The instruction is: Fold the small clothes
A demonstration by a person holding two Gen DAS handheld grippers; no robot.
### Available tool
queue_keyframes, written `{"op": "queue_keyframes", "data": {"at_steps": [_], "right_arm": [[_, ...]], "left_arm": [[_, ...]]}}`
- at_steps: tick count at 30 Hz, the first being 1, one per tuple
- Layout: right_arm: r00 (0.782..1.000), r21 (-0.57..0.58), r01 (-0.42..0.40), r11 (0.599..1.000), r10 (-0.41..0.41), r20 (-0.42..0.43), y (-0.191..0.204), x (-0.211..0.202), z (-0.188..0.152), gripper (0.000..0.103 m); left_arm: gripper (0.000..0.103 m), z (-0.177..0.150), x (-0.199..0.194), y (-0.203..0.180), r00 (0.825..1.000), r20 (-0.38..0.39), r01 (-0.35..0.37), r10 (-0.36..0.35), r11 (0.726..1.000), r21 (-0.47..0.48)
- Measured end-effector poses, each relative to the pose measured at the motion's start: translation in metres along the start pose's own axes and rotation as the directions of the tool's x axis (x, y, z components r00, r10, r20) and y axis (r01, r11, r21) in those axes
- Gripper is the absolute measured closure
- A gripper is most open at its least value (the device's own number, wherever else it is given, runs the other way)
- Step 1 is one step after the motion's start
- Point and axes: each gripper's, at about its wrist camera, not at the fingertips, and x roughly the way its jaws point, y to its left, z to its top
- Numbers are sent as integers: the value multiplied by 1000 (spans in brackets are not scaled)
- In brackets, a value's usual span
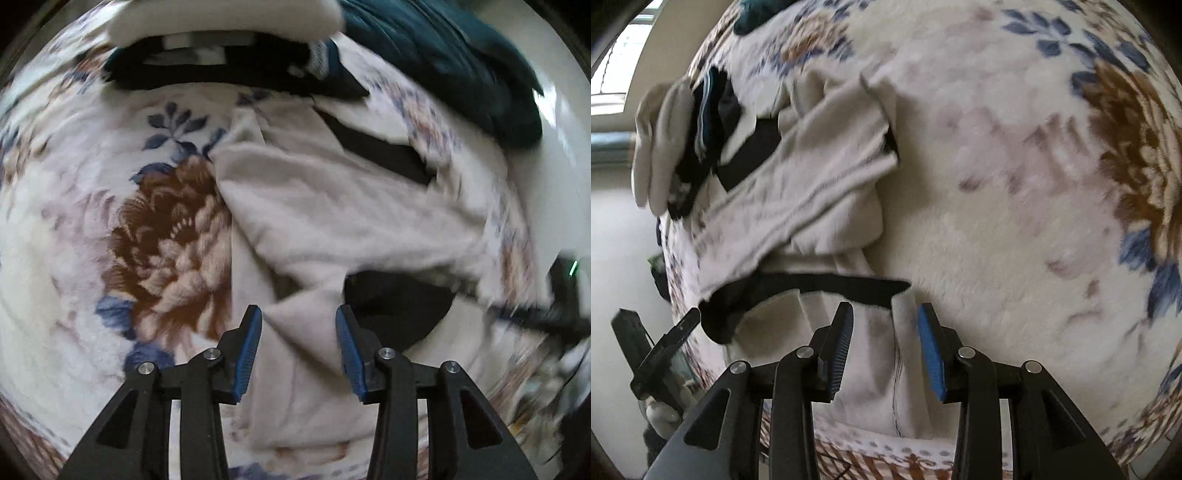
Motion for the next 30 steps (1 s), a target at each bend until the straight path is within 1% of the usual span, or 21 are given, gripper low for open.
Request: {"op": "queue_keyframes", "data": {"at_steps": [1,3,6,8,9,11,13,14,15,16,17,18,19,22,23,24,25,27,30], "right_arm": [[1000,1,2,1000,-2,2,1,1,-2,64],[1000,14,18,1000,-18,10,0,1,-5,64],[1000,32,12,999,-12,19,0,-1,-10,64],[1000,41,8,999,-9,21,-4,-4,-14,64],[1000,40,7,999,-7,21,-2,-2,-15,64],[1000,34,14,999,-15,13,-1,3,-17,64],[999,31,35,999,-35,4,-2,9,-17,64],[999,31,44,999,-44,3,-3,12,-17,64],[999,30,46,998,-46,3,-3,13,-16,64],[999,29,46,999,-46,6,-3,15,-16,64],[999,26,46,999,-46,14,-2,15,-15,64],[999,19,45,999,-45,22,0,16,-14,64],[999,11,41,999,-41,28,1,17,-13,64],[997,-5,46,999,-46,55,7,21,-9,65],[996,-16,53,998,-52,75,11,21,-9,78],[994,-24,60,998,-58,92,13,20,-9,87],[993,-29,70,997,-67,99,17,20,-9,93],[989,-42,75,996,-69,129,23,15,-11,94],[983,-66,85,994,-73,168,32,3,-16,95]], "left_arm": [[64,-5,3,-3,1000,-18,-14,15,999,51],[64,-10,3,-4,999,-41,-18,21,997,76],[64,-18,-10,2,1000,-22,23,-21,997,74],[64,-17,-15,-3,1000,-6,-16,17,991,130],[64,-18,-15,-4,1000,-5,-20,21,988,154],[64,-5,1,-16,999,0,-52,53,974,219],[64,8,19,-24,999,-11,-48,53,961,272],[67,13,23,-30,998,9,-65,65,953,297],[67,16,25,-35,998,25,-66,61,942,329],[69,19,25,-41,998,40,-57,46,932,357],[82,20,23,-44,998,56,-50,31,927,372],[93,21,21,-46,998,65,-30,6,924,380],[99,21,22,-46,998,64,-23,-2,925,378],[100,21,20,-40,997,70,6,-33,934,357],[101,21,18,-37,996,79,8,-36,942,335],[101,21,17,-33,996,81,17,-43,952,307],[101,21,12,-27,994,99,20,-48,963,268],[101,20,2,-18,991,118,35,-61,977,209],[101,16,-13,-4,987,147,52,-72,989,137]]}}
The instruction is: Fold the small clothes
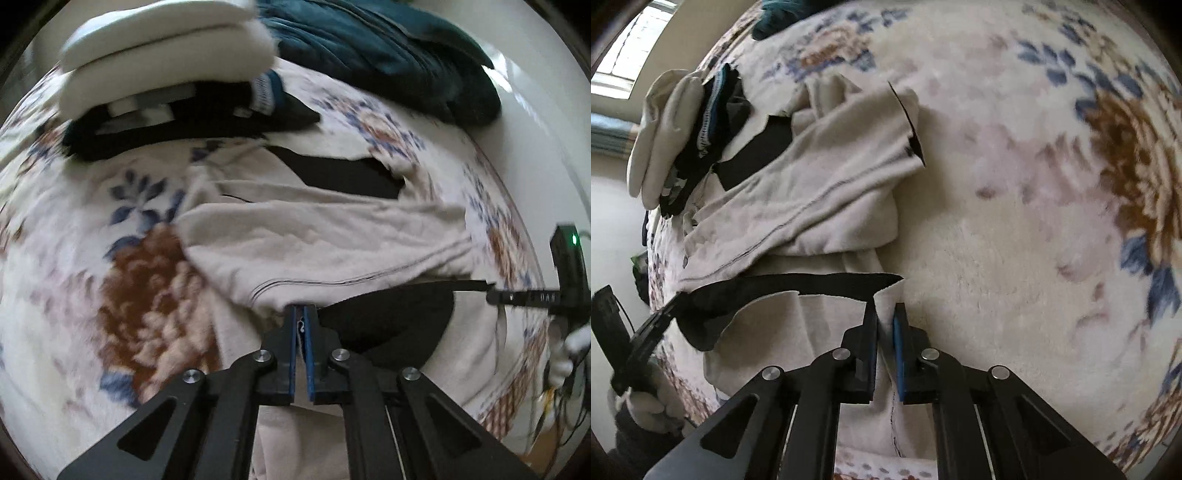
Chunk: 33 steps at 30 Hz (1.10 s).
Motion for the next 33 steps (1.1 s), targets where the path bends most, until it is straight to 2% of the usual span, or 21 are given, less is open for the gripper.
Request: {"op": "queue_keyframes", "data": {"at_steps": [6,11,13,15,18,19,21,22,24,25,27,31,33], "right_arm": [[998,-6,-24,1000,25,57,11,-28,1,95],[996,-1,-41,999,41,76,17,-25,15,96],[997,15,-34,999,33,71,20,-14,25,96],[998,50,-9,999,6,58,19,0,36,96],[997,89,35,995,-40,60,18,6,47,94],[997,97,46,994,-52,54,18,4,48,93],[997,103,44,994,-50,57,18,-1,46,90],[997,105,39,994,-45,55,19,-7,43,81],[999,105,-23,994,20,29,23,-10,34,78],[999,107,-43,993,44,-8,26,-7,29,78],[988,78,-44,996,55,-141,39,12,16,78],[957,-66,-64,996,43,-287,80,56,0,78],[937,-95,-48,994,12,-348,97,82,0,78]], "left_arm": [[101,-7,-8,17,1000,9,3,-2,995,-101],[100,-1,3,37,1000,6,0,1,977,-212],[97,2,15,53,1000,-20,-11,5,958,-288],[97,3,24,74,997,-51,-66,51,931,-359],[96,-1,20,98,998,-47,-59,42,889,-454],[96,-2,12,102,999,-29,-43,33,887,-460],[93,-4,2,98,1000,-17,-24,19,905,-426],[88,-6,-3,91,1000,-23,-19,11,924,-381],[88,-12,-8,75,999,-54,-22,5,952,-304],[88,-17,-7,66,997,-81,-19,-3,963,-269],[87,-27,-3,56,991,-131,-39,9,972,-231],[87,-42,9,40,976,-205,-110,75,980,-164],[87,-46,13,35,972,-220,-116,78,980,-165]]}}
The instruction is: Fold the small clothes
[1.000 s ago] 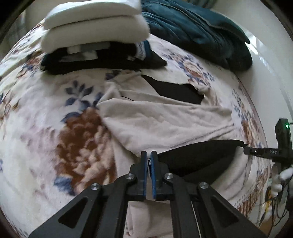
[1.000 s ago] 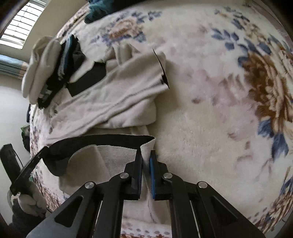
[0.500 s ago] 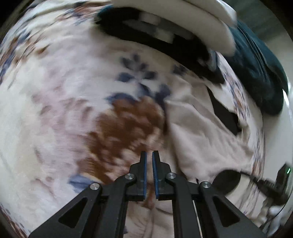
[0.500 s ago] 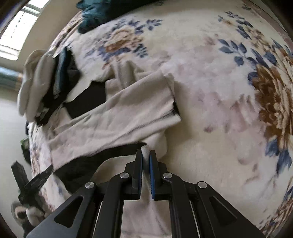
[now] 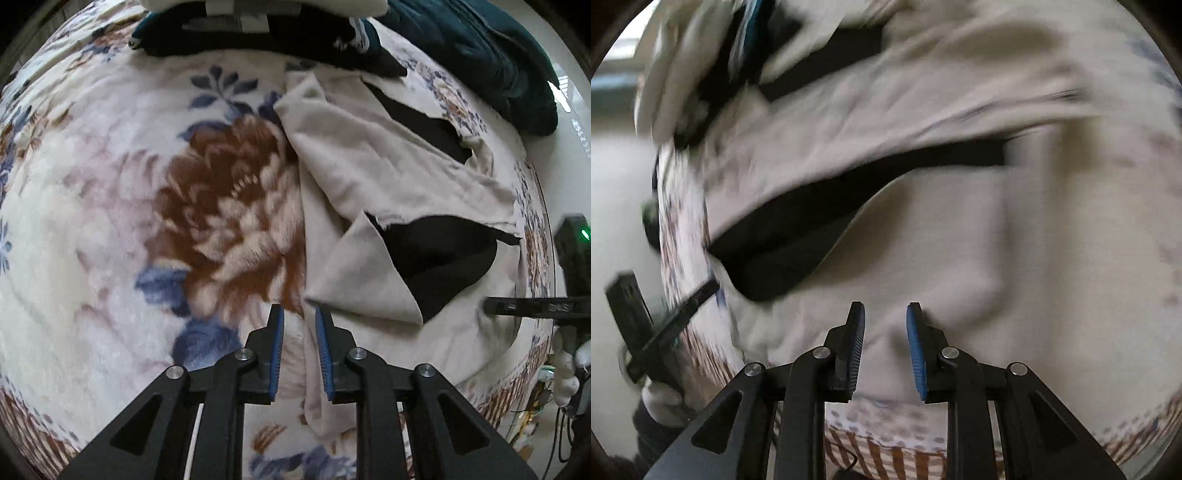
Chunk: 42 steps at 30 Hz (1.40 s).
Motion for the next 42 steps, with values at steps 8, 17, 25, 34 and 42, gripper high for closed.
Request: {"op": "queue_keyframes", "data": {"at_steps": [8,17,25,34,42], "right_arm": [[922,86,-242,966,201,332,19,-47,47,78],[905,150,-7,989,-58,423,-38,-103,6,64],[945,158,75,985,-121,303,-72,-76,1,44],[923,281,3,960,-111,369,-91,-74,6,95],[925,279,-4,960,-103,365,-97,-84,20,96]], "left_arm": [[87,15,-6,-11,999,35,-13,12,1000,27],[83,28,5,-12,999,37,24,-25,1000,13],[83,49,24,-2,982,22,186,-185,980,-71],[96,49,23,-13,994,79,78,-79,997,18],[98,58,20,20,994,110,26,-12,992,-122]]}}
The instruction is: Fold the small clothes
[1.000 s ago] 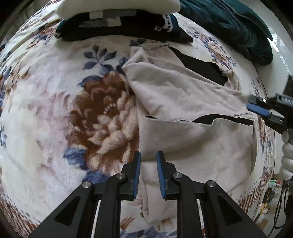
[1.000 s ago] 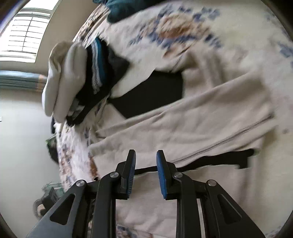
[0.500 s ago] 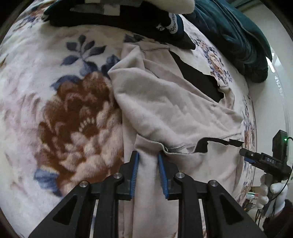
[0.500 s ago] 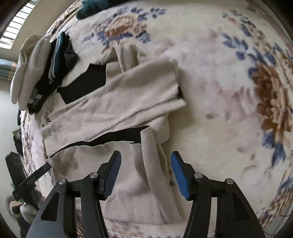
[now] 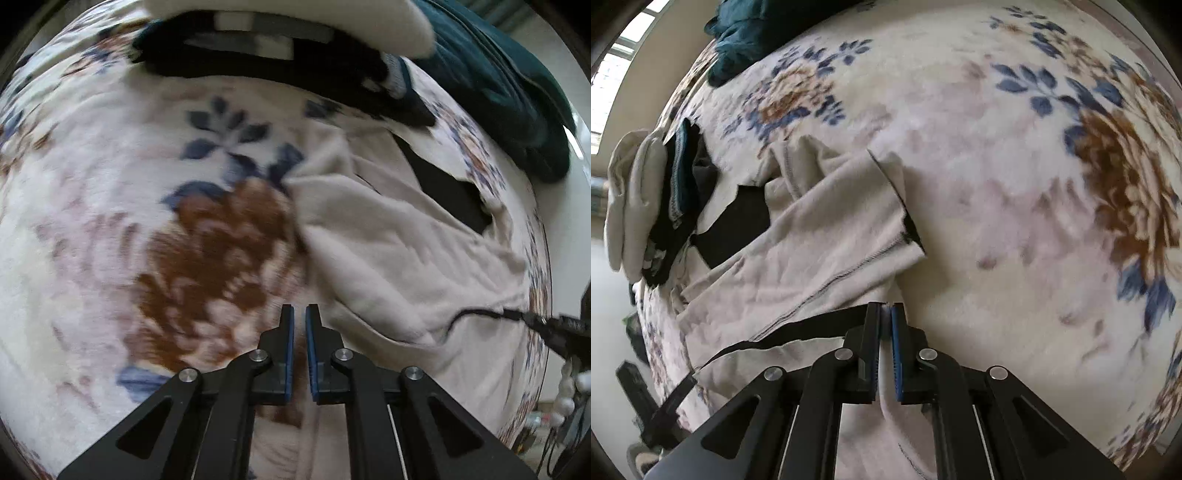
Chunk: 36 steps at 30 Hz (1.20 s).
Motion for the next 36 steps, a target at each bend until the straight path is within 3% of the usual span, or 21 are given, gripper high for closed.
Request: {"op": "queue_keyframes", "data": {"at_steps": [3,4,7,8,10,12,14,15,16,19,25,28,30,33,35,36], "right_arm": [[1000,-68,11,998,-10,15,10,-18,0,94],[1000,-100,9,995,-7,22,16,-25,-2,86],[1000,-191,-30,981,30,-2,33,-32,-10,67],[999,-223,-45,974,41,-25,40,-30,-14,65],[998,-278,-44,960,27,-63,50,-21,-19,65],[994,-326,46,944,-74,-76,55,-1,-23,65],[989,-325,89,942,-122,-82,50,13,-24,67],[989,-322,100,941,-129,-70,48,17,-24,74],[990,-318,111,942,-132,-44,45,17,-24,97],[995,-287,99,953,-103,3,42,9,-23,100],[988,-288,123,950,-89,130,51,-14,-19,100],[987,-287,137,948,-105,123,55,-6,-9,100],[995,-279,102,955,-101,18,53,12,-3,100],[999,-188,44,981,-48,-16,39,4,1,93],[1000,-125,24,992,-22,17,24,-14,2,72],[1000,-100,8,995,-5,24,17,-20,2,69]], "left_arm": [[97,4,-10,9,999,13,33,-33,998,-58],[93,4,-14,9,999,17,32,-30,997,-65],[71,1,-28,4,999,39,21,-20,999,-48],[60,-1,-31,3,999,40,21,-19,999,-43],[48,-3,-31,-1,1000,30,2,-1,999,-41],[48,-6,-30,-4,1000,28,-11,12,999,-32],[48,-9,-26,-8,999,23,-33,34,999,-30],[48,-11,-24,-8,999,18,-27,28,999,-34],[48,-11,-23,-9,1000,15,-26,27,999,-42],[48,-13,-21,-14,1000,17,-11,11,999,-38],[48,-13,-15,-20,1000,15,-9,10,1000,-27],[48,-12,-12,-18,1000,6,-14,15,999,-30],[48,-12,-13,-17,1000,3,-14,14,999,-35],[48,-12,-15,-17,1000,7,-10,11,999,-34],[48,-12,-16,-16,1000,9,-9,9,999,-32],[48,-12,-16,-15,1000,9,-6,6,999,-33]]}}
